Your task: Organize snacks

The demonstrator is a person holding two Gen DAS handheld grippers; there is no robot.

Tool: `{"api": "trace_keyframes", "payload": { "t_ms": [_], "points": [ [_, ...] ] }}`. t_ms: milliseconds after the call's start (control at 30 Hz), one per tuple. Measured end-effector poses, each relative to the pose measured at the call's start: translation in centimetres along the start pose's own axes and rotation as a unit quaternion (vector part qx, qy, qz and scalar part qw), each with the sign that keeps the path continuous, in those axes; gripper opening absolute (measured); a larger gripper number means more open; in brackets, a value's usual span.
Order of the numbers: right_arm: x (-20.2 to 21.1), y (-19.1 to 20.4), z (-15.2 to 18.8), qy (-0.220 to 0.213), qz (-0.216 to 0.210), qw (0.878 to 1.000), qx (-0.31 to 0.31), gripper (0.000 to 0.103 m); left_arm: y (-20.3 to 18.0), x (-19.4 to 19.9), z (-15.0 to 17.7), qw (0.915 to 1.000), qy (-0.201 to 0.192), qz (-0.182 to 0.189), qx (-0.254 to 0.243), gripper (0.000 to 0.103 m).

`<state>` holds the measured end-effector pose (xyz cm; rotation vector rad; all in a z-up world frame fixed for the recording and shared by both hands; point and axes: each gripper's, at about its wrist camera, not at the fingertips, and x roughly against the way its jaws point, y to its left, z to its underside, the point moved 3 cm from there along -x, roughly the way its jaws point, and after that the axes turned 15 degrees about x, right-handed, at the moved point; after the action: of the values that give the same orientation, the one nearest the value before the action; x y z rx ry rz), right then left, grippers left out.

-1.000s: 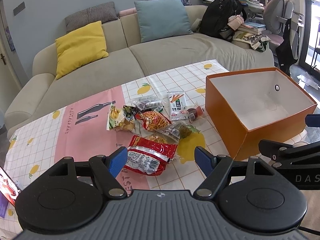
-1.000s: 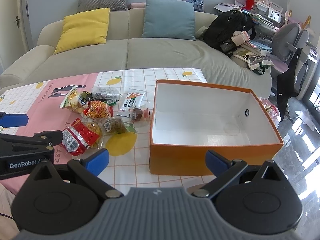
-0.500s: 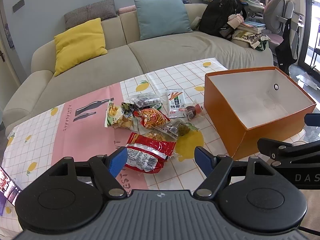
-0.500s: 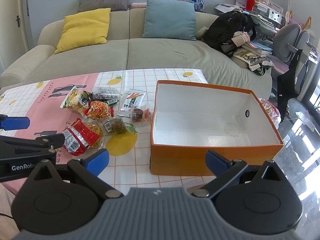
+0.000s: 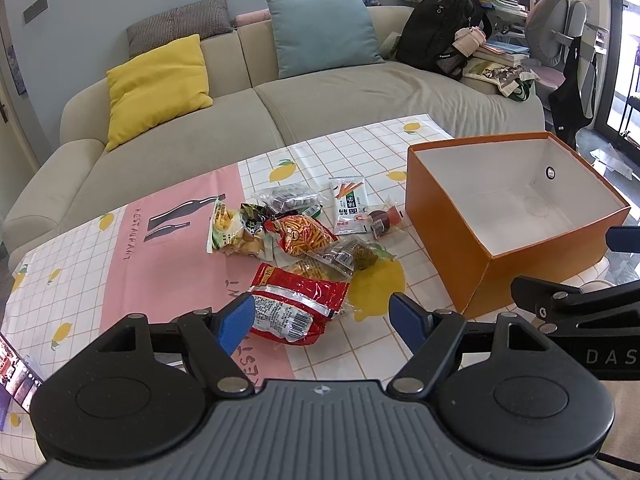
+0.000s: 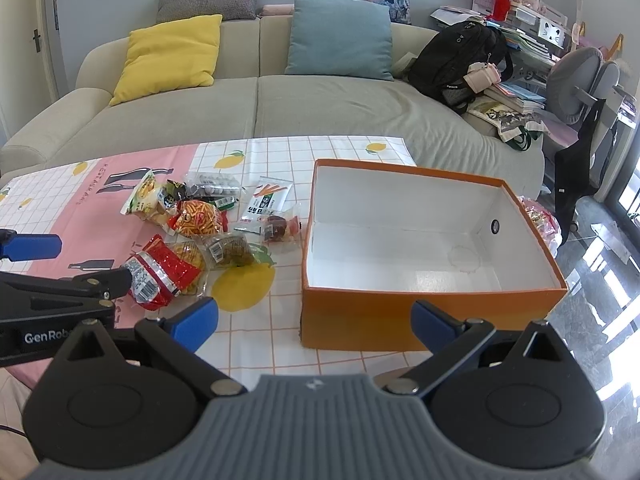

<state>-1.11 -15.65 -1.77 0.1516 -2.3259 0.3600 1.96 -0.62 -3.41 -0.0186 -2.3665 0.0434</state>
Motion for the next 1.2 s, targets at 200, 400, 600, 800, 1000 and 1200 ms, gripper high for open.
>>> {"api": "trace_keyframes", "payload": {
  "t_ms": [200, 400, 600, 800, 1000, 1200],
  "points": [
    [-0.1, 0.0, 0.0, 0.002, -0.001, 1.000, 0.001, 0.100, -0.3, 0.1, 0.1, 1.0000, 0.003, 0.001, -0.002, 0.089],
    [-0.1, 0.0, 0.0, 0.004, -0.002, 1.000, 0.000, 0.100, -0.2, 0.1, 0.0, 1.0000, 0.004, 0.001, -0.001, 0.089],
    [-0.3, 0.0, 0.0, 0.005, -0.002, 1.000, 0.001, 0.100, -0.1, 0.0, 0.0, 1.0000, 0.004, 0.002, 0.000, 0.089],
    [-0.4, 0.2, -0.1, 0.008, -0.001, 1.000, 0.003, 0.100, 0.0, 0.0, 0.2, 0.9999, 0.010, 0.008, 0.006, 0.089],
    [-0.5, 0.4, -0.1, 0.003, -0.001, 1.000, 0.009, 0.100, 1.0, -0.1, 0.1, 0.9992, 0.022, 0.025, 0.021, 0.083],
    [-0.9, 1.1, -0.8, -0.028, -0.006, 0.999, 0.025, 0.100, 3.5, -1.0, -0.1, 0.9973, 0.040, 0.036, 0.050, 0.061]
  ]
}}
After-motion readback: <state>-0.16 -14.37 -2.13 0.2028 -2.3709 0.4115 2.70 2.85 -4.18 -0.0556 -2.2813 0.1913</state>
